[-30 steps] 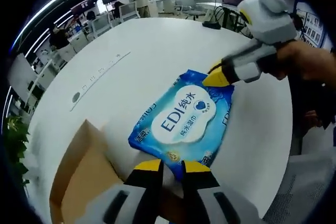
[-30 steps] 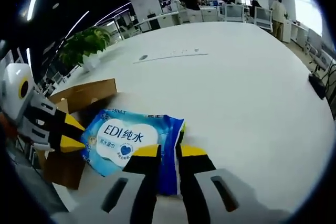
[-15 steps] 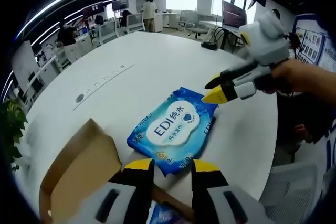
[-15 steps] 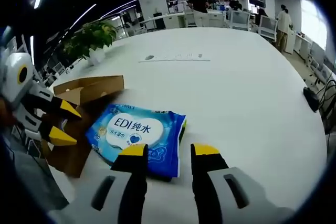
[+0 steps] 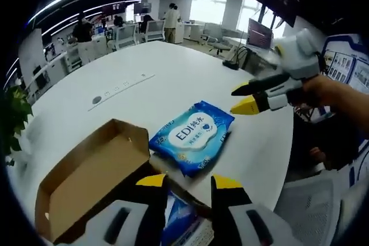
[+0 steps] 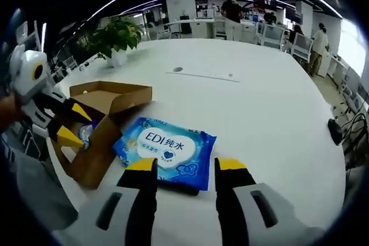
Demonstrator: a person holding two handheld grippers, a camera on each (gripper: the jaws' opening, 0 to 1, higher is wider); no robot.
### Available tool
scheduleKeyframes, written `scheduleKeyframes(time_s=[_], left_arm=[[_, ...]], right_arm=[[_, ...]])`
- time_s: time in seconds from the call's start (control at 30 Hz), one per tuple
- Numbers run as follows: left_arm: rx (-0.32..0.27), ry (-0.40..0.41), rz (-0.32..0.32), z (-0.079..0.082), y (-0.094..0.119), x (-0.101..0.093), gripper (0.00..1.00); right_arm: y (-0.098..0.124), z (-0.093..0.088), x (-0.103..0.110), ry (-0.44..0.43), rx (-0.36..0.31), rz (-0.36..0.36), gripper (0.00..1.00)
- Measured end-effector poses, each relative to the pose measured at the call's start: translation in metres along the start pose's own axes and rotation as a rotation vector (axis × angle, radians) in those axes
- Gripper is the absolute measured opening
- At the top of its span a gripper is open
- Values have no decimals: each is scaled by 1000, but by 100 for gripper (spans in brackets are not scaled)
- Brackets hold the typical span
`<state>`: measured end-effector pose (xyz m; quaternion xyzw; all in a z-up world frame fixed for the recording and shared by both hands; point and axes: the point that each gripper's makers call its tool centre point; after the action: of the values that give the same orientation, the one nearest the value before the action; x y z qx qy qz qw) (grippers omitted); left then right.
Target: Operate the shoe box by opening the lid, removing the specified soft item, and placing it in the target area until the item is outside and the box remains undamaged.
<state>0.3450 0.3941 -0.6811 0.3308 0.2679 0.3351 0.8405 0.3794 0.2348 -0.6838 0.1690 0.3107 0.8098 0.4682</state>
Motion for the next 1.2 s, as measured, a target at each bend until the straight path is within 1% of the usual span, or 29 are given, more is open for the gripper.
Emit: scheduleKeyframes(time_s=[0.27,0.4,0.5,0.57,0.6,0.73,0.87,1.0,1.1,1.2], left_arm=[[22,-17,5,-14,14,17,29],[31,-36,1,-21,21,24,29],[46,-51,2,-27,24,33,29],[50,-55,1,-28,25,34,29],[61,-66,-1,-31,27,37,29],[79,-100,-23,-37,30,44,29],[109,-126,-56,-44,31,48,29],[134,-188,-86,-49,30,51,28],[148,-207,-95,-52,28,55,28],[157,-230,-122,-53,27,55,27]], right_arm=[[5,16,25,65,-15,39,38],[5,25,44,89,-27,72,37],[2,33,59,112,-40,99,36],[-1,37,66,124,-47,113,35],[-2,39,70,131,-50,118,35],[-9,48,87,152,-67,154,33],[-15,50,105,198,-63,191,31],[-20,51,118,228,-58,221,30],[-24,51,128,257,-52,246,29],[-28,50,139,299,-44,273,27]])
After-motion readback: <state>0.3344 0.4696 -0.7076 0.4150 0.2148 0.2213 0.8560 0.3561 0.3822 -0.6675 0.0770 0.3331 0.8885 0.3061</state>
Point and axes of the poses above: the point that each gripper's makers call its tool centre point, and the gripper's own axes: y roughly backward along the fingers, x roughly to its left, z roughly out of its top, and after that the axes turned 9 degrees about y, right-handed
